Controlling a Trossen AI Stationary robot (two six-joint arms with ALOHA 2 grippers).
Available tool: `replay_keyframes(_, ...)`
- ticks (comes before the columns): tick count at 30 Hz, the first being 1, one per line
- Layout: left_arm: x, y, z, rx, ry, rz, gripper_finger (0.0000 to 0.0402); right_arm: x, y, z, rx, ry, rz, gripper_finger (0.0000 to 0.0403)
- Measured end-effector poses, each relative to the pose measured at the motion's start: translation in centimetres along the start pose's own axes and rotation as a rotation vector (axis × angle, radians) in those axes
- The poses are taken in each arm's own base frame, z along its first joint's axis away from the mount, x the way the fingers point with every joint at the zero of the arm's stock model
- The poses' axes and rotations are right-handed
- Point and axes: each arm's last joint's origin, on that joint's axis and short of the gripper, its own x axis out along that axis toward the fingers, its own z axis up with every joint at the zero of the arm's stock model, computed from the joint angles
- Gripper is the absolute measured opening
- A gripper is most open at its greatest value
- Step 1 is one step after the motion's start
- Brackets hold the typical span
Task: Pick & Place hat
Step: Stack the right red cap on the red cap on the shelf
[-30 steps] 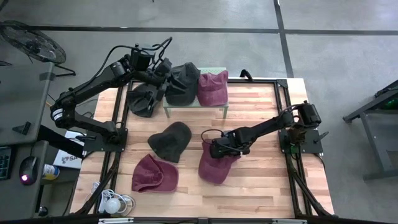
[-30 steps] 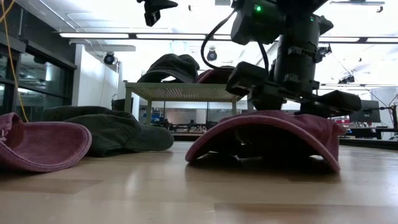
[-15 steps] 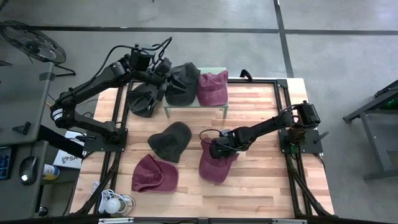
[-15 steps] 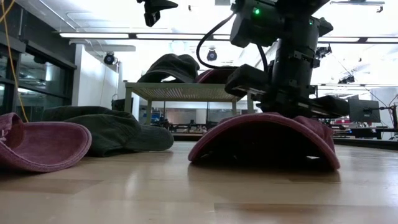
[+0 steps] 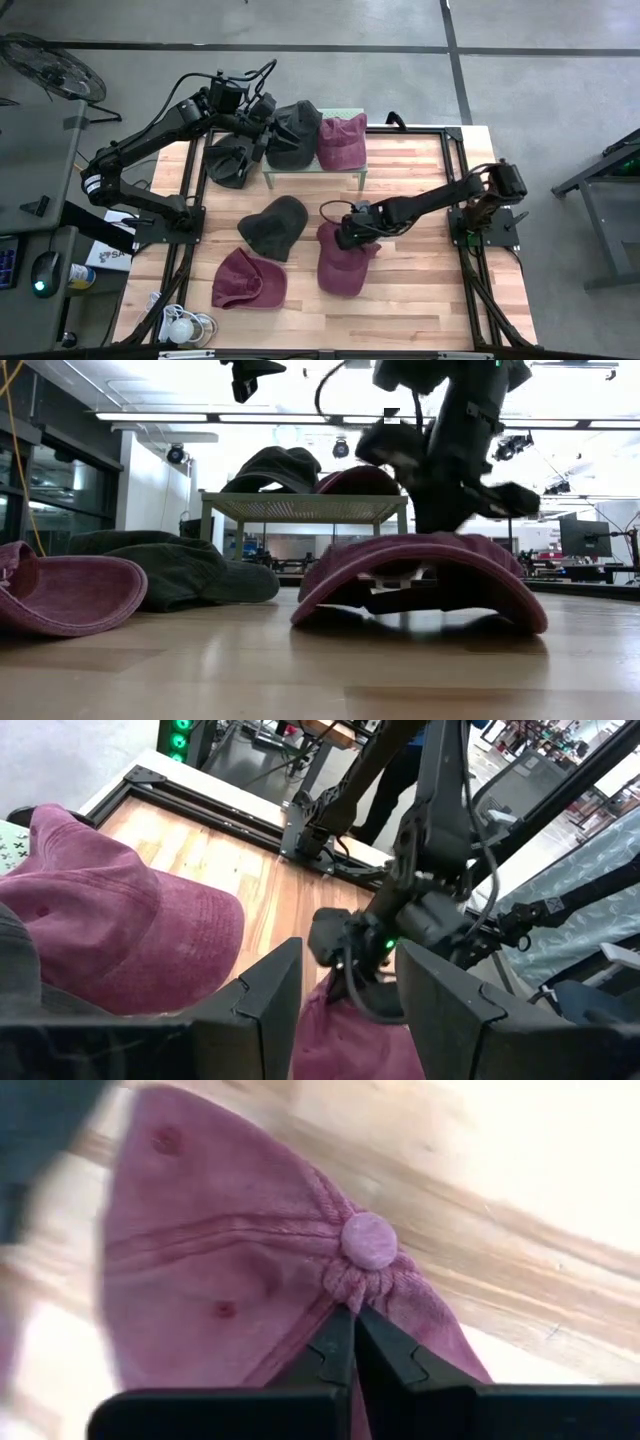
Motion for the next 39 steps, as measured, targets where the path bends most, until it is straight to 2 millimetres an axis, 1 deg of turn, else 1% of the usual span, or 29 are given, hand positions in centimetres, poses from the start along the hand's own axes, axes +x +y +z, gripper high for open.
replay_keyframes(5, 0.0, 0.0, 0.0, -0.001, 0.0, -0.001, 0.016, -3.4, 0.7, 0.4, -0.05, -0.057, 0.088, 0.0)
replay_keyframes(12, 0.0, 0.0, 0.0, -0.004, 0.0, -0.001, 0.016, -7.7, 0.8, 0.6, -0.119, -0.121, 0.178, 0.0)
replay_keyframes(19, 0.0, 0.0, 0.1, -0.004, -0.005, -0.003, 0.016, -11.1, 1.0, 0.5, -0.178, -0.154, 0.255, 0.0)
replay_keyframes(24, 0.0, 0.0, 0.2, 0.005, -0.02, 0.017, 0.016, -12.7, 1.0, 0.6, -0.228, -0.159, 0.248, 0.0)
replay_keyframes(29, 0.0, 0.1, 0.2, 0.006, -0.027, 0.041, 0.016, -14.7, 1.3, 0.8, -0.324, -0.155, 0.227, 0.0)
replay_keyframes(33, 0.0, 0.1, 0.3, -0.014, -0.035, 0.066, 0.016, -16.9, 1.6, 1.4, -0.41, -0.169, 0.223, 0.0)
replay_keyframes(39, 0.0, 0.2, 0.3, -0.073, -0.039, 0.069, 0.016, -20.4, 2.3, 3.1, -0.53, -0.249, 0.28, 0.0)
